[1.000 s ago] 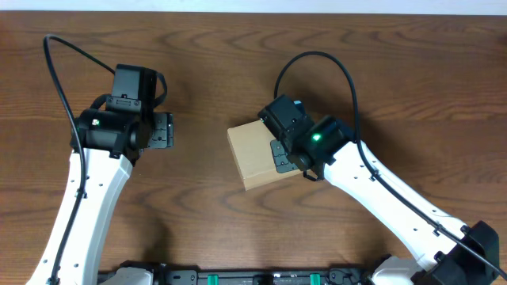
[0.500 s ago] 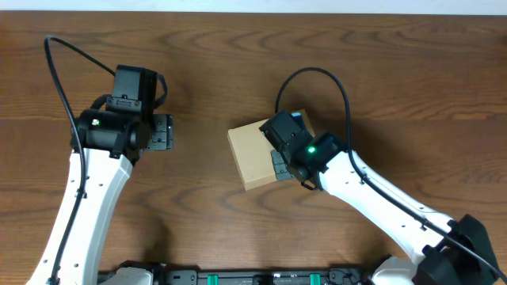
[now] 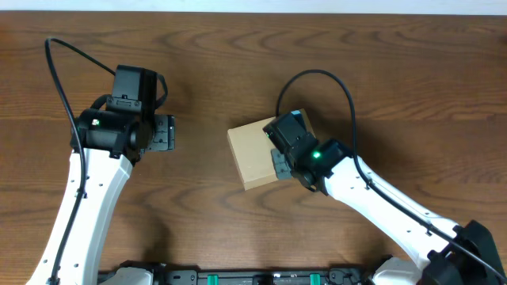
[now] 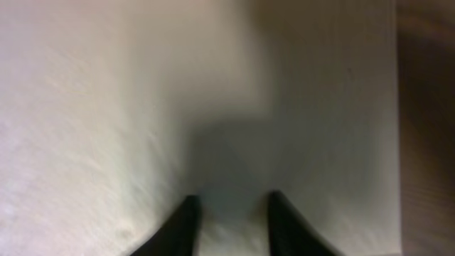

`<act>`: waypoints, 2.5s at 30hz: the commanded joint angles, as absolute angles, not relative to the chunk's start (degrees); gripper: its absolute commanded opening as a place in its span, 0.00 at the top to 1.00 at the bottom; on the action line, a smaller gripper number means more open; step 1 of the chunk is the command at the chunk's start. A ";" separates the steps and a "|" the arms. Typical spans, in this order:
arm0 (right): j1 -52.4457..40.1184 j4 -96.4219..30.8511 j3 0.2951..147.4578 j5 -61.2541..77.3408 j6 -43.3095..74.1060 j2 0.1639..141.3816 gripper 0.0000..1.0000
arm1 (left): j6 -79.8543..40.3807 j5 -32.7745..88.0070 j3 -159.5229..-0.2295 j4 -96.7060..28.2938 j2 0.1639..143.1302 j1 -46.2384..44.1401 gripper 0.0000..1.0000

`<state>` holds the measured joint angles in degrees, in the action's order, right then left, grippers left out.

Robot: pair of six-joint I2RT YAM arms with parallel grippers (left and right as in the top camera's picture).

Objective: Pack container

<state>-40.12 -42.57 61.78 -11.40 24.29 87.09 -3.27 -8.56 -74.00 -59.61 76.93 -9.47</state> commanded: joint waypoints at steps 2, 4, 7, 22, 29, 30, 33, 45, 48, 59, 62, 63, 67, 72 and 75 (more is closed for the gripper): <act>-37.91 -39.38 66.04 -11.84 16.53 87.94 0.62 | -4.32 -5.48 -74.35 -59.81 76.07 -9.23 0.13; -36.40 -38.26 67.77 -13.98 14.09 87.94 0.52 | -4.32 -5.23 -74.35 -59.83 76.07 -9.23 0.06; -32.45 -37.39 70.30 -17.23 14.04 87.94 0.33 | -4.29 -5.54 -74.35 -59.79 76.07 -9.23 0.05; -6.35 -31.07 69.91 -13.78 9.69 86.28 0.05 | -3.46 -14.72 -66.11 -44.82 73.47 -7.66 0.05; -4.67 -26.39 58.50 -13.04 8.49 75.40 0.03 | -4.38 -10.04 -50.33 -36.36 59.94 -7.68 0.05; -4.69 -25.67 56.16 -12.80 8.64 73.17 0.03 | -4.36 -8.91 -48.62 -36.01 57.25 -7.68 0.05; -4.69 -23.03 48.27 -10.55 9.19 65.93 0.02 | -4.34 -6.55 -45.08 -35.92 50.61 -7.68 0.05; -5.34 -30.52 29.91 -10.04 14.37 35.57 0.02 | -9.45 0.01 -37.54 -39.79 28.80 -7.68 0.05; -5.34 -34.81 29.26 -10.04 14.33 30.37 0.02 | -9.37 1.28 -37.50 -40.49 26.15 -7.68 0.05; -5.32 -40.32 28.99 -10.20 15.40 28.08 0.01 | -9.04 0.45 -36.47 -40.71 25.76 -7.68 0.05; -5.32 -40.29 28.99 -10.17 15.42 28.08 0.01 | -9.04 0.45 -36.47 -40.71 25.76 -7.68 0.05; -5.32 -40.25 28.99 -9.52 15.42 28.08 0.01 | -9.04 0.45 -36.47 -40.71 25.76 -7.68 0.05; -5.32 -40.32 28.99 -8.97 15.40 28.08 0.01 | -9.02 0.47 -36.47 -40.71 25.76 -7.68 0.05; -5.32 -40.34 28.99 -8.97 15.40 28.08 0.01 | -9.04 0.45 -36.47 -40.71 25.76 -7.68 0.05; -5.32 -40.32 28.99 -8.97 15.40 28.08 0.01 | -9.04 0.45 -36.47 -40.71 25.76 -7.68 0.05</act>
<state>-5.21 -40.12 29.47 -9.39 14.66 28.36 -8.82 0.05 -36.82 -40.64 25.87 -7.66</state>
